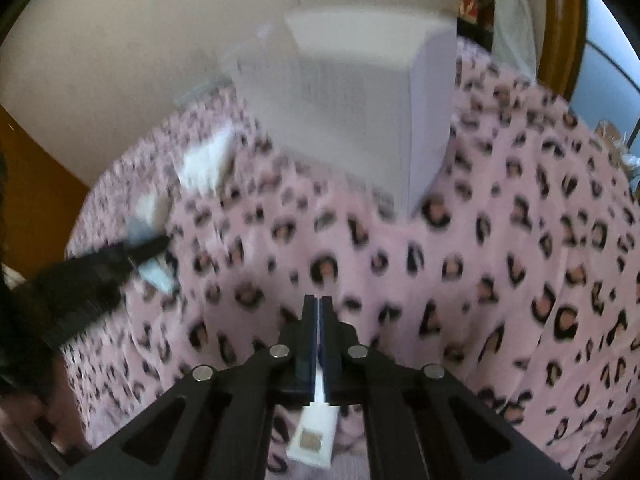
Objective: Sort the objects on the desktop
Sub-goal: 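Carry grey sponge and gold-label tube toward the white paper bag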
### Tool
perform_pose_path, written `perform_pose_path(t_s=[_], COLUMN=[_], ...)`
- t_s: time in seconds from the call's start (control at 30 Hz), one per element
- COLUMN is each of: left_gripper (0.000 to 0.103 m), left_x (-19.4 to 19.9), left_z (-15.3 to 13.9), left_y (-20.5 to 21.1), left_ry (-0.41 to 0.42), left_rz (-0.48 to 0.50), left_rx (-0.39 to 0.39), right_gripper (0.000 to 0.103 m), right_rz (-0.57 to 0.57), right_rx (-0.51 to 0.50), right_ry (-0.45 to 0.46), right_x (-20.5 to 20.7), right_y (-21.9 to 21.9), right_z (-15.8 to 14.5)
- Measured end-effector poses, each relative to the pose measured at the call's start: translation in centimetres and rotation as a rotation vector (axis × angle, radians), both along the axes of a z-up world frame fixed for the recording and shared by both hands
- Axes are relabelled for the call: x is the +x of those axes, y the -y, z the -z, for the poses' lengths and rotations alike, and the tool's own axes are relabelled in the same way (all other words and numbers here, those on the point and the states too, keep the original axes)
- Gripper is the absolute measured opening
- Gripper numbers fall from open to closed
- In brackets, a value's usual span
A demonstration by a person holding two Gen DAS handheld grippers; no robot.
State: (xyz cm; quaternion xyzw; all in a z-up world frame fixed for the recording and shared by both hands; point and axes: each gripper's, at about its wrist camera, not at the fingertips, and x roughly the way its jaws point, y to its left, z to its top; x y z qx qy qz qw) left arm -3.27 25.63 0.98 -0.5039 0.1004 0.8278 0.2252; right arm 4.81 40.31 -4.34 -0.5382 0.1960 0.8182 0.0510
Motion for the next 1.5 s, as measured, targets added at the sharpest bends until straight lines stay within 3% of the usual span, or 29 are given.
perform_pose_path(t_s=[0.13,0.3,0.7,0.77,0.8,0.93,1.27,1.5], left_gripper=[0.041,0.041,0.041,0.041,0.041,0.041,0.041,0.041], left_x=[0.2,0.4,0.5,0.4,0.4,0.5,0.5,0.4], left_z=[0.4,1.0,1.8,1.8,1.8,1.7,0.7,-0.3], left_y=[0.6,1.4,2.6,2.8,2.8,2.6,2.5,2.2], left_ry=[0.005,0.023,0.041,0.043,0.043,0.042,0.026,0.005], left_rz=[-0.004,-0.017,-0.033,-0.027,-0.024,-0.031,-0.032,-0.026], left_rx=[-0.011,-0.020,-0.028,-0.030,-0.029,-0.029,-0.024,-0.021], right_gripper=[0.022,0.036,0.040,0.039,0.033,0.033,0.033,0.033], right_rz=[-0.001,0.002,0.051,0.040,0.038,0.047,0.037,0.045], right_rx=[-0.077,-0.067,-0.102,-0.093,-0.093,-0.110,-0.066,-0.026], right_ry=[0.144,0.240,0.265,0.247,0.238,0.175,-0.026,-0.118], right_x=[1.1,1.9,2.0,2.3,2.5,3.2,1.1,-0.8], right_y=[1.4,3.3,3.9,4.2,4.2,4.2,3.4,2.7], right_z=[4.7,8.6,11.5,11.4,11.3,10.2,2.9,-1.1])
